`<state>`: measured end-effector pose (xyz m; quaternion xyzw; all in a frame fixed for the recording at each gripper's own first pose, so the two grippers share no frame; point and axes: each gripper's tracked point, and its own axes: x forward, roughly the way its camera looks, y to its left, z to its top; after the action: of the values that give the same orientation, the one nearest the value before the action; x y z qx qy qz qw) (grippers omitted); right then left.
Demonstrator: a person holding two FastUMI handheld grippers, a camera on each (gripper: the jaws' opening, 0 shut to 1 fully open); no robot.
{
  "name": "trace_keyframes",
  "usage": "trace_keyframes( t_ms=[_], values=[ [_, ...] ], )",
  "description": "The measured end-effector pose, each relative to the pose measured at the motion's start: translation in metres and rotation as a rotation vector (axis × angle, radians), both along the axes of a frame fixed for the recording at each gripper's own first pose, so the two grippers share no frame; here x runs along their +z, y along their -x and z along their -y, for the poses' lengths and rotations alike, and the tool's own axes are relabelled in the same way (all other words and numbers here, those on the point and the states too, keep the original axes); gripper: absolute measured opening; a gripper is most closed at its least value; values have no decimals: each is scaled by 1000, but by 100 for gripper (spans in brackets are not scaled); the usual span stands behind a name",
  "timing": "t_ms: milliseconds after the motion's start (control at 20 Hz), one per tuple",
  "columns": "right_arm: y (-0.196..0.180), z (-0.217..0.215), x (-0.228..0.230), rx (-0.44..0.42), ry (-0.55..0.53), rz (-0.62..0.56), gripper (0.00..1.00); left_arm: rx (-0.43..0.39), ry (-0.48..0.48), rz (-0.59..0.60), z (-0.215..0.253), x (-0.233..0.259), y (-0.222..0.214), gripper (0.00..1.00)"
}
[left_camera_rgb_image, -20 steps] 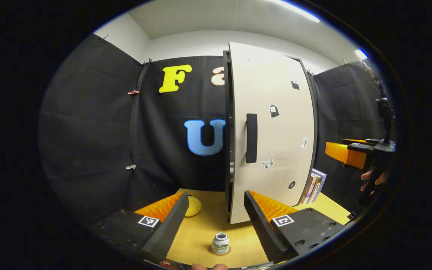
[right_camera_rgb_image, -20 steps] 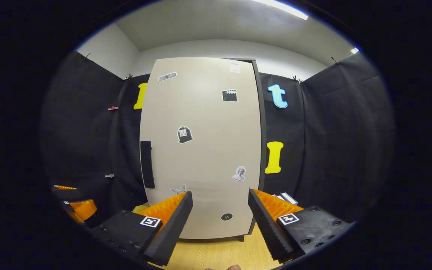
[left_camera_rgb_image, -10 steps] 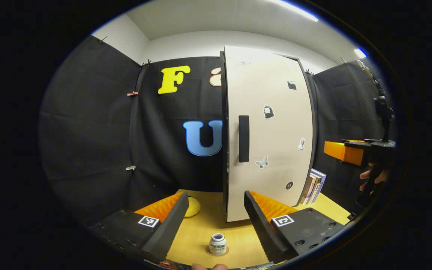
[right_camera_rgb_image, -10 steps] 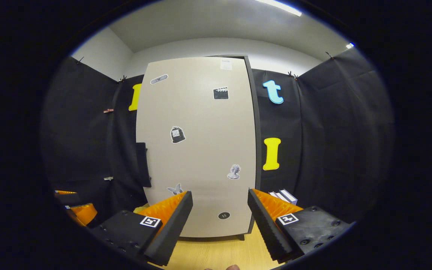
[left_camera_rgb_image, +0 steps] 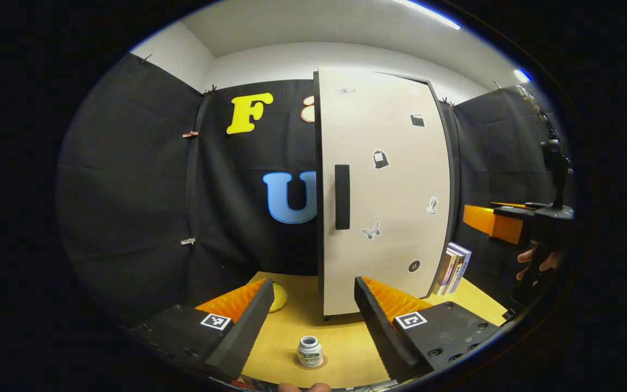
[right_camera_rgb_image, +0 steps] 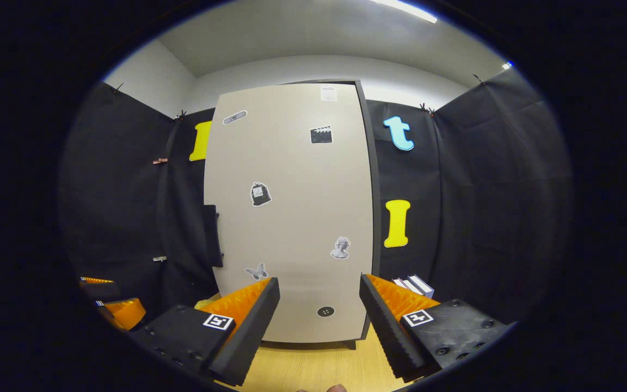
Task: Open the cabinet door with the right hand, grasp the bottle in the cabinet with the left hand and place it on the coaster, then close the cabinet door with the right hand.
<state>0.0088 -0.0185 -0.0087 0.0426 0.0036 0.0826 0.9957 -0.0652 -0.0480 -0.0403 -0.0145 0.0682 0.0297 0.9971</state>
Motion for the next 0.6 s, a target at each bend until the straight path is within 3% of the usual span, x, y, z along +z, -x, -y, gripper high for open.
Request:
trace_keyframes(
  t_ms=[600],
  values=[
    [-3, 18, -13, -13, 8, -17, 97, -8, -13, 3, 11, 1, -10, 94]
  ],
)
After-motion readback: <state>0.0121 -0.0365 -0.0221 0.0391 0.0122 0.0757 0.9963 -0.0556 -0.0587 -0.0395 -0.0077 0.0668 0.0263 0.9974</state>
